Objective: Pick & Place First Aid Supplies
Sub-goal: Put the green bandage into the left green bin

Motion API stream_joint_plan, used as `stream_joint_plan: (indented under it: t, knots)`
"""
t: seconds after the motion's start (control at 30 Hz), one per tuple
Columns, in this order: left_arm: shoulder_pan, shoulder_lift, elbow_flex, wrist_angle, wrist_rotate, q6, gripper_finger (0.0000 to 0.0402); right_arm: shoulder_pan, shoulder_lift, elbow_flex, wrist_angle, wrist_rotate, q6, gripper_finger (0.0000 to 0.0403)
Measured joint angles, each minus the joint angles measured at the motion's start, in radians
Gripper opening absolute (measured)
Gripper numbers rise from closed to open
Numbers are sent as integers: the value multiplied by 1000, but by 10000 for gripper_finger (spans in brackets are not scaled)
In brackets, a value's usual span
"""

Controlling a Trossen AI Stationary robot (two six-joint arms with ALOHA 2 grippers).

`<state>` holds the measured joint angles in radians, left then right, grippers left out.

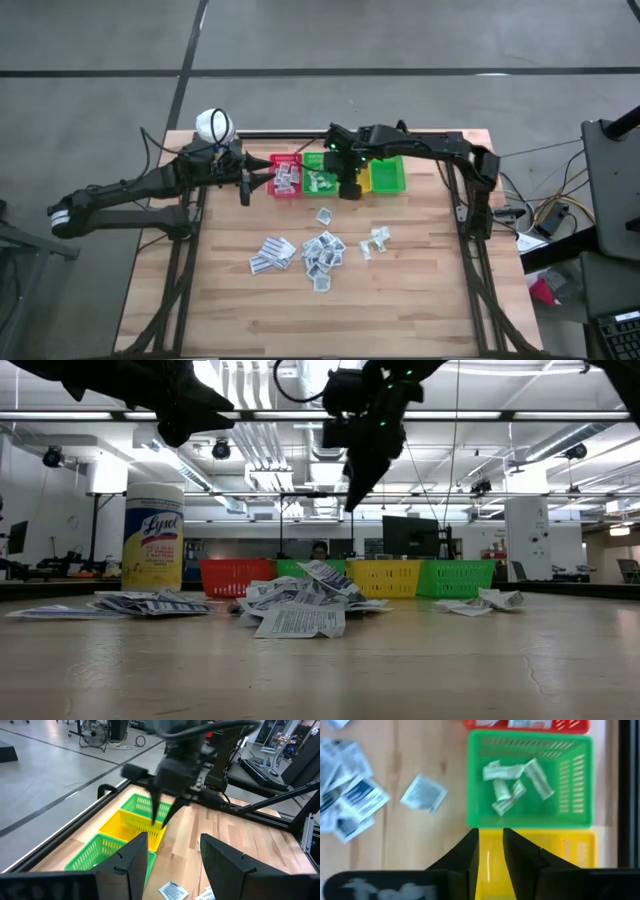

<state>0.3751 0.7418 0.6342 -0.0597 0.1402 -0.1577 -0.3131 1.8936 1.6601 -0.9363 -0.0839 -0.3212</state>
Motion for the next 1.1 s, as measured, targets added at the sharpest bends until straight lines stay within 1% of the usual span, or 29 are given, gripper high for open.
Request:
stream_joint_plan:
  t: [0.17, 0.37, 0.53, 0.67, 0.83, 0.97, 1.1]
  knots:
    - [0, 0, 0, 0, 0, 0, 175, 44, -125, -146, 5, -3, 16, 53]
    - [0, 0, 0, 1, -2, 0, 175, 136, -291, -356, 66, -7, 98, 34]
    - [0, 1, 0, 2, -3, -1, 175, 222, -394, -519, 154, -86, 143, 28]
    - [0, 1, 0, 6, -3, -5, 174, 269, -442, -611, 210, -110, 248, 29]
    - [0, 2, 0, 7, -3, -6, 175, 299, -450, -655, 239, -108, 496, 29]
    - [0, 2, 0, 7, -4, -5, 175, 339, -434, -650, 236, -108, 595, 29]
    - [0, 2, 0, 7, -4, -4, 175, 379, -399, -617, 237, -108, 686, 29]
